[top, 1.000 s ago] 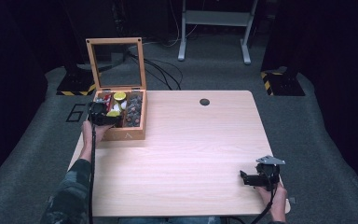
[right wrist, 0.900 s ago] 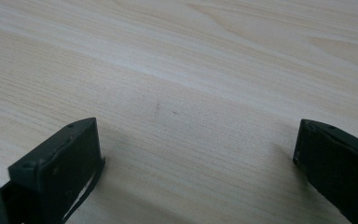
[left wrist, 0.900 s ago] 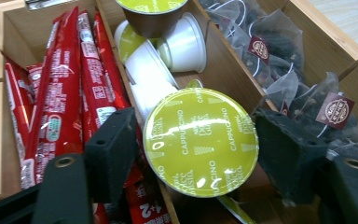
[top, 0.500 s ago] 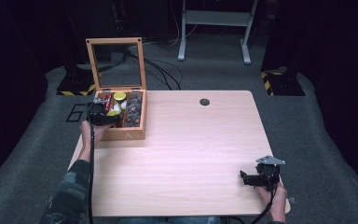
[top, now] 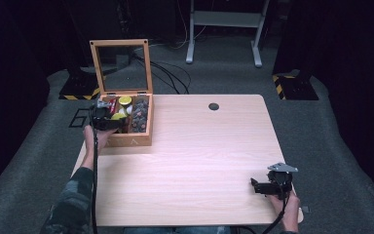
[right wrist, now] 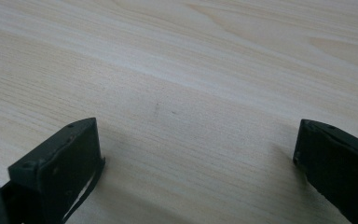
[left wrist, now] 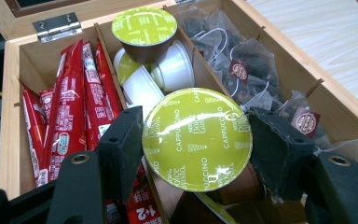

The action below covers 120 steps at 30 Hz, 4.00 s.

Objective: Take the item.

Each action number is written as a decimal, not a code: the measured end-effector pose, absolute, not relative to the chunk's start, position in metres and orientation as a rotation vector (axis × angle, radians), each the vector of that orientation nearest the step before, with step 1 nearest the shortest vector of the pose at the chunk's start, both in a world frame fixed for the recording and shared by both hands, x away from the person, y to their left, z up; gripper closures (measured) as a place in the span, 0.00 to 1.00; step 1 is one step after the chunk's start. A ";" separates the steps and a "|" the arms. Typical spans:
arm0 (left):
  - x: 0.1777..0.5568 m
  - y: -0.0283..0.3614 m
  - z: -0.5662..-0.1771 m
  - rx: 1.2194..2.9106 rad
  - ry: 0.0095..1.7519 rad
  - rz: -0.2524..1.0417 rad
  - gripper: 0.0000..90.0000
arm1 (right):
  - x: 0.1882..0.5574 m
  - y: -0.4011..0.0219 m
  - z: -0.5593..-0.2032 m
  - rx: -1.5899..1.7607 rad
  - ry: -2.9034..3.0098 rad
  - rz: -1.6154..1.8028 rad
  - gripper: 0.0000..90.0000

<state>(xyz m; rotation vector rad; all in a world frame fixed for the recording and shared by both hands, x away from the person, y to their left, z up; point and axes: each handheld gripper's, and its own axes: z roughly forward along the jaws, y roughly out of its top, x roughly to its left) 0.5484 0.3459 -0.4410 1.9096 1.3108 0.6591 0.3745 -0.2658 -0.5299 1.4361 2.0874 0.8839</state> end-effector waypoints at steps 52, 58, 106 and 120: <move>0.500 0.307 -0.363 1.865 1.051 0.724 0.42 | 0.374 -0.266 -0.530 1.451 2.087 0.887 0.00; 0.496 0.295 -0.357 1.875 1.017 0.723 0.42 | 0.374 -0.266 -0.530 1.444 2.089 0.883 0.00; 0.498 0.211 -0.358 1.949 0.853 0.651 0.42 | 0.374 -0.265 -0.530 1.438 2.085 0.879 0.00; 0.503 0.194 -0.361 1.973 0.830 0.637 0.42 | 0.373 -0.266 -0.530 1.433 2.088 0.878 0.00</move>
